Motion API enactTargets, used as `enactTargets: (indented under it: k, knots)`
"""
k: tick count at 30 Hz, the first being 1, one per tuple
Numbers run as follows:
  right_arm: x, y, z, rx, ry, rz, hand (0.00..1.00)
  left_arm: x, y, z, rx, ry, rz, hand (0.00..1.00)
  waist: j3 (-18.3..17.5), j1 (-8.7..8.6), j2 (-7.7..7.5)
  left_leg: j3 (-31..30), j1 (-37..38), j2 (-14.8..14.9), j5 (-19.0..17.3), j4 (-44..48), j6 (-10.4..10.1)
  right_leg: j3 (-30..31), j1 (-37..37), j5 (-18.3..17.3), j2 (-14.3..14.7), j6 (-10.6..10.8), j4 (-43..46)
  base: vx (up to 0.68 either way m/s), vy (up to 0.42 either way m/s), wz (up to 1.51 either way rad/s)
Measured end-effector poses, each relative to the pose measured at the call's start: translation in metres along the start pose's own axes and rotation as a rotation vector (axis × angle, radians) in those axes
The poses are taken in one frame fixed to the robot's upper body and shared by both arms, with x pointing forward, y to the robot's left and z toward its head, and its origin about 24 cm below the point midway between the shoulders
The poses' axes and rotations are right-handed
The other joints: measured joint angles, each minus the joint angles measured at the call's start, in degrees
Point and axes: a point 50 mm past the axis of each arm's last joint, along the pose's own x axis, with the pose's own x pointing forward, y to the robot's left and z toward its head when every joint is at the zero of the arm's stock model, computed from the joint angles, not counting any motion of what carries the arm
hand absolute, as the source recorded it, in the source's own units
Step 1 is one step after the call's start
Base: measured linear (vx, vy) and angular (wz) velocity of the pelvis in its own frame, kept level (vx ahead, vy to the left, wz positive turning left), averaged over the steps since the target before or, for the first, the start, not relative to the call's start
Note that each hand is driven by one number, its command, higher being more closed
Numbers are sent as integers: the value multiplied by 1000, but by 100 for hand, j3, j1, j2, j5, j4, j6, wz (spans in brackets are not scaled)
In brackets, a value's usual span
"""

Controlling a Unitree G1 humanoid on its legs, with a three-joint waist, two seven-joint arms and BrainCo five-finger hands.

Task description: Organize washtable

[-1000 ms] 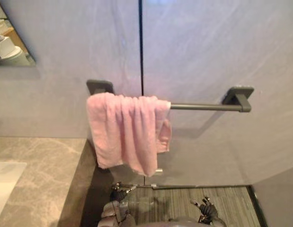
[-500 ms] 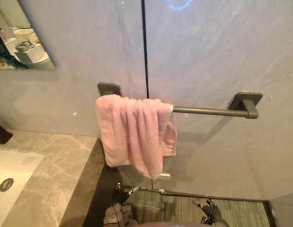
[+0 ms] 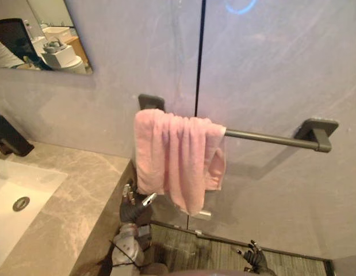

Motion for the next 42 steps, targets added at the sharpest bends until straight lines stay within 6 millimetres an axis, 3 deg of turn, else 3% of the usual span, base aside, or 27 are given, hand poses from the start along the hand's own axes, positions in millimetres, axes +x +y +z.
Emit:
enactTargets:
  k: [5, 12, 23, 28, 29, 33, 37, 40, 42]
  knots:
    - [0, 1, -1, 0, 2, 6, 0, 2, -1, 27, -9, -118, 14, 0, -37, 4, -13, 78, -29, 18, -81, 126, 14, 19, 7, -4, -1, -5, 4, -27, 2, -2]
    - [-4, 2, -9, -13, 23, 31, 0, 1, -2, 48, 5, -226, 23, 0, -301, 0, -44, 119, -67, 12, -115, 80, 32, 54, -6, 3, -6, -1, -19, -42, 6, -3]
    - [-4, -1, -10, -21, 30, 47, 0, 8, -4, 53, -20, -251, -44, 0, -494, -13, 36, 210, 59, 30, -59, -171, 1, 231, 25, 159, 68, 3, -307, 14, -1, -7]
    - [-3, -1, -8, -22, 27, 48, 0, 14, -3, 31, 37, -166, -95, 0, -499, -30, 54, 234, 189, 55, 21, -376, -30, 247, 94, 243, 126, -15, -515, 33, -13, -4]
    - [-3, -2, -8, -30, 26, 47, 0, 17, -4, 25, 51, -140, -105, 100, -492, -28, 57, 251, 187, 68, 26, -395, -34, 266, 84, 253, 148, -23, -530, 39, -28, -7]
    - [-1, -1, -2, -72, 8, 63, 0, 22, 6, 16, 96, -101, -101, 100, -490, -28, 73, 314, 269, 86, 77, -555, -72, 358, 92, 297, 223, -71, -620, 6, -23, -11]
    - [-1, 12, 39, -75, -168, 123, 0, 26, 12, -2, 138, -13, -112, 100, -418, -202, 152, 436, 272, 113, 84, -587, -76, 523, 29, 382, 301, -81, -698, -26, -27, -19]
    - [-8, 19, 73, -69, -324, 151, 0, 27, 12, -3, 147, -8, -121, 100, -392, -341, 153, 497, 287, 106, 82, -625, -74, 653, -31, 422, 310, -70, -713, -13, 10, -22]
    - [-16, 19, 89, -89, -415, 156, 0, 27, 12, -3, 149, -10, -121, 100, -378, -337, 125, 531, 297, 105, 73, -642, -63, 715, -62, 436, 318, -74, -719, -8, 10, -21]
